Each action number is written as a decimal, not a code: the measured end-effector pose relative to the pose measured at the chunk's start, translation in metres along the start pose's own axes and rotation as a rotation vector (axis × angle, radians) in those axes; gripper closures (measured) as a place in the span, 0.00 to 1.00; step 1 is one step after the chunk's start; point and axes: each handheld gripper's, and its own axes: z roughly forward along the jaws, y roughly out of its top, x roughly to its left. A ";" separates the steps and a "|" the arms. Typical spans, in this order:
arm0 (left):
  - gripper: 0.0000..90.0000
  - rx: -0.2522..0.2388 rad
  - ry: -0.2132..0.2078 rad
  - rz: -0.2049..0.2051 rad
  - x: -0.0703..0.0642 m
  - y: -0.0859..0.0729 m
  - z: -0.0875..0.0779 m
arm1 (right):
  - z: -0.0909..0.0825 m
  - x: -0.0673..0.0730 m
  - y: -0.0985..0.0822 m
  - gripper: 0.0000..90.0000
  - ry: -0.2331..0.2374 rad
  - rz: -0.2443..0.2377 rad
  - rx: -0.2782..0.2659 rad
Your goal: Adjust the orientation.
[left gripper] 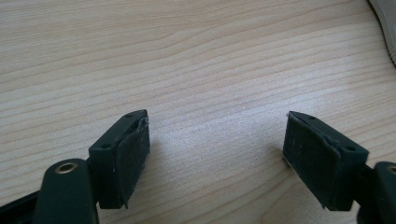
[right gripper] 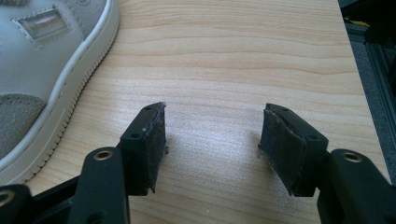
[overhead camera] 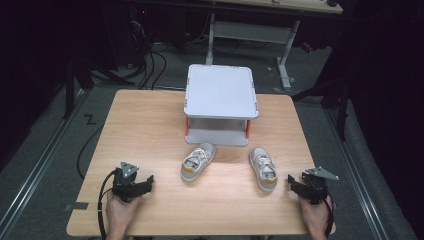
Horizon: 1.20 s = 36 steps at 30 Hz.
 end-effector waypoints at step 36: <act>0.56 -0.014 -0.148 0.123 -0.017 0.023 -0.012 | 0.000 0.000 0.000 0.42 0.007 0.004 0.001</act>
